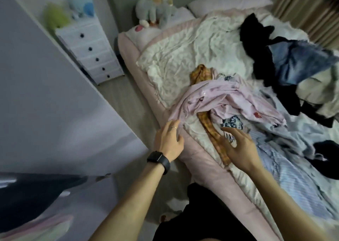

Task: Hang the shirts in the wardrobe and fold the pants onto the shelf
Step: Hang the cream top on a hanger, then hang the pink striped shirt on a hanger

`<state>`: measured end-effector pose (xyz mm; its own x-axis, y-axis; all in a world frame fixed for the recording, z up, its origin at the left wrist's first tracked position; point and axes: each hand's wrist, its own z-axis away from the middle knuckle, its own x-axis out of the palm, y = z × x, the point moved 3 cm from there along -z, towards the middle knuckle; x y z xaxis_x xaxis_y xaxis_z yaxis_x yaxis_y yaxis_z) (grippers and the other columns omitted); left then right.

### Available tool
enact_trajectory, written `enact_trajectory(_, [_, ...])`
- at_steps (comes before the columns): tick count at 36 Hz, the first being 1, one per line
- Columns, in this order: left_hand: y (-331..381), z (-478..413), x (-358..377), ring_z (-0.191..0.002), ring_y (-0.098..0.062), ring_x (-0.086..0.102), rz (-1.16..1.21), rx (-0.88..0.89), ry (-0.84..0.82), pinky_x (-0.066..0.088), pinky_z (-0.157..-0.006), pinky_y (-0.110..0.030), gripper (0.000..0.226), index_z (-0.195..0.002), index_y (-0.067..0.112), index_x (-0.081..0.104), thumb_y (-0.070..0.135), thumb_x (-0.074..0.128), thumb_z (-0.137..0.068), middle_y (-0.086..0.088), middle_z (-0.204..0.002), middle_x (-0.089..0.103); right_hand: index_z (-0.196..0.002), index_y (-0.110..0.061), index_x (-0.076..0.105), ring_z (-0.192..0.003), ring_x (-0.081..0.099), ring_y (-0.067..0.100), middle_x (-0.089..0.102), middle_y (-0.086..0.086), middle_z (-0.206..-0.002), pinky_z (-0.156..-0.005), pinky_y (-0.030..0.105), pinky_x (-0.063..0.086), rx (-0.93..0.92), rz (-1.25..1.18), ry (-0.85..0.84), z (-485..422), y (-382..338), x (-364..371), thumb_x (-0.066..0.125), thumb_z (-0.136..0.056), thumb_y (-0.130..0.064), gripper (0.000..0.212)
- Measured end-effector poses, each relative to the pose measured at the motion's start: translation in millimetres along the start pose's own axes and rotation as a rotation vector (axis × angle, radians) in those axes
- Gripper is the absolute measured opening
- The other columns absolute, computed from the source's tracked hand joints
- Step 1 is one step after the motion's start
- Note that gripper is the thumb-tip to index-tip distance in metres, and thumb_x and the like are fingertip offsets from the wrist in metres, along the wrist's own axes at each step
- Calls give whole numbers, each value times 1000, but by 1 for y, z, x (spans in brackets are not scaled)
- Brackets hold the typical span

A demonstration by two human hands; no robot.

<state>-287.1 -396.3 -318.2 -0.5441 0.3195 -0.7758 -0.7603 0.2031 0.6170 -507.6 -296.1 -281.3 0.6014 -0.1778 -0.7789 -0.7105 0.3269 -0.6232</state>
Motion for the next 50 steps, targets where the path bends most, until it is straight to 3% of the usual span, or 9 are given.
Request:
enact_trajectory(10, [38,-122,65,-128,-24,52,-117,1,-95,45,-104,-38,57,-144,24,50,24,61,-88,2,-146,50,-126,-24,66,-112,62,28,67,2,-126,-84,32,44,145,-21,-107,-96,89,-27,65,-96,-31,31])
enact_trajectory(17, [19,-200,106,-130,-26,50,-66,-122,-107,43,-107,-34,55,-140,22,53,16,62,-86,1,-145,47,-137,-23,58,-111,62,28,59,7,-137,-92,35,45,122,35,-282,-212,130,-5,64,-95,-33,44])
enact_trajectory(27, [-16,-295,165,-129,-29,50,-154,-255,-265,47,-103,-46,68,-150,24,38,22,66,-87,-2,-150,37,-159,-35,14,-123,58,33,-1,-1,-169,-95,47,48,193,155,-420,-353,201,46,53,-100,-37,71])
enact_trajectory(30, [-27,-319,176,-128,-32,50,-159,-297,-244,48,-102,-47,69,-150,22,37,22,66,-88,-6,-147,40,-159,-43,2,-134,50,30,0,-2,-170,-96,47,48,145,186,-456,-379,210,59,58,-99,-40,82])
enact_trajectory(34, [-39,-336,191,-132,-34,45,-244,-314,-275,45,-105,-50,66,-150,20,38,22,66,-90,-8,-151,38,-154,-38,28,-122,56,36,37,10,-152,-90,47,54,141,247,-483,-391,220,75,57,-100,-37,61])
enact_trajectory(38, [-44,-334,194,-123,-33,52,-348,-306,-273,47,-100,-49,46,-138,23,52,28,64,-93,-7,-140,49,-123,-18,62,-105,62,38,58,12,-126,-83,45,55,122,201,-299,-379,224,76,57,-98,-25,26])
enact_trajectory(43, [-30,-312,172,-96,-32,64,-205,-270,-186,54,-79,-38,17,-113,25,63,21,57,-97,-6,-105,69,-109,-18,69,-93,64,31,64,5,-113,-76,41,55,139,87,-177,-346,220,52,58,-98,-33,22])
enact_trajectory(46, [-8,-298,138,-78,-6,66,16,-280,-76,45,-59,-11,20,-88,37,60,18,63,-93,18,-81,68,-109,-18,70,-90,65,28,63,5,-110,-79,45,56,131,9,-128,-328,210,30,60,-98,-37,24])
enact_trajectory(50, [35,-267,59,-82,2,67,208,-208,42,50,-70,-13,28,-84,41,68,14,73,-86,25,-82,71,-101,-19,71,-81,64,25,66,2,-97,-75,40,55,67,-77,-4,-308,174,-6,67,-94,-32,15])
